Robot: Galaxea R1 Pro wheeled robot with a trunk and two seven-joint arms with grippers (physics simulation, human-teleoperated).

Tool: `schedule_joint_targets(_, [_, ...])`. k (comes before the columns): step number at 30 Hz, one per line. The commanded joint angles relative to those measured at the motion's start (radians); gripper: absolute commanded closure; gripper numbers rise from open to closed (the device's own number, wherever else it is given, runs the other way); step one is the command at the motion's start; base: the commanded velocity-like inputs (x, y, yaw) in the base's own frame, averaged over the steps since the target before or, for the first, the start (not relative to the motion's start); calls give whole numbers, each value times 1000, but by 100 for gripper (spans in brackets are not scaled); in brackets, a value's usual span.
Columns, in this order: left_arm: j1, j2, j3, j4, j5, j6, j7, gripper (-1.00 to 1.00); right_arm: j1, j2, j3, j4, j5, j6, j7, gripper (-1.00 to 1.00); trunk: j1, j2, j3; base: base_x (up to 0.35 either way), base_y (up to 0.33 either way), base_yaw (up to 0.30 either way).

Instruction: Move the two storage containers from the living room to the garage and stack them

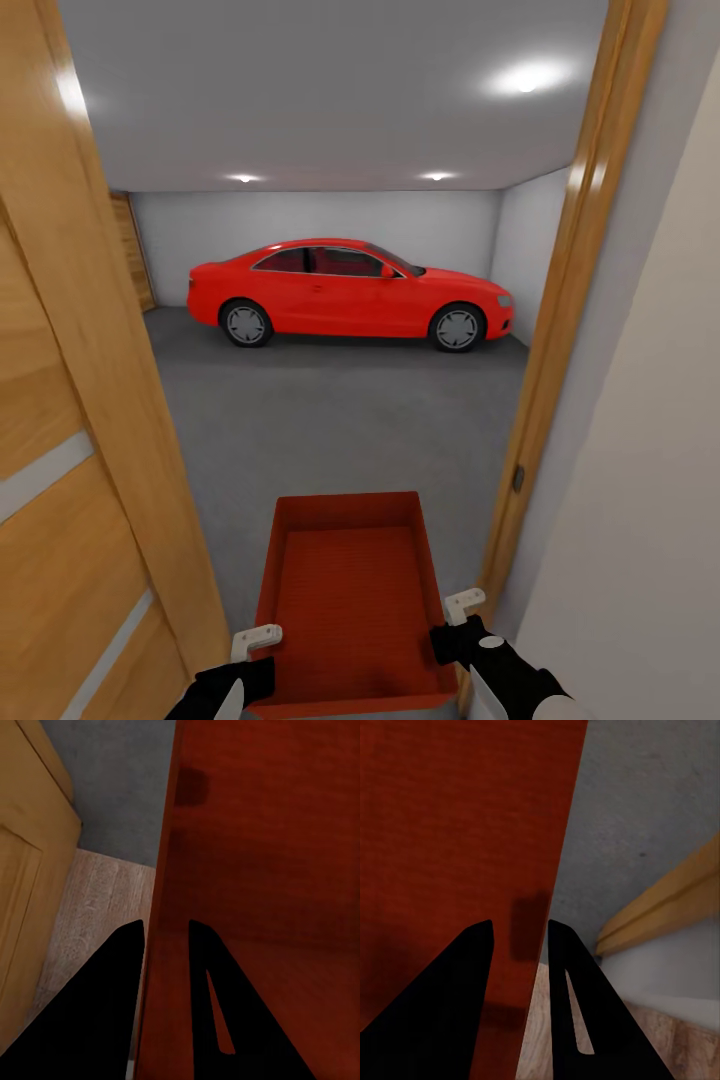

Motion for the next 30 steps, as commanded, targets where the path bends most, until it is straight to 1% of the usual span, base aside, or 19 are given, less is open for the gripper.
schedule_joint_targets(1, [1, -1, 3, 1, -15, 8, 12, 100, 0, 36, 2, -5, -1, -8, 33, 100, 0, -1, 0, 0, 45, 0])
schedule_joint_targets(15, [1, -1, 3, 1, -15, 8, 12, 100, 0, 36, 2, -5, -1, -7, 34, 100, 0, -1, 0, 0, 8, 0])
schedule_joint_targets(22, [1, -1, 3, 1, -15, 8, 12, 100, 0, 36, 2, -5, -1, -7, 34, 100, 0, -1, 0, 0, 204, 0])
schedule_joint_targets(30, [1, -1, 3, 1, -15, 8, 12, 100, 0, 36, 2, -5, -1, -8, 34, 100, 0, -1, 0, 0, 35, 0])
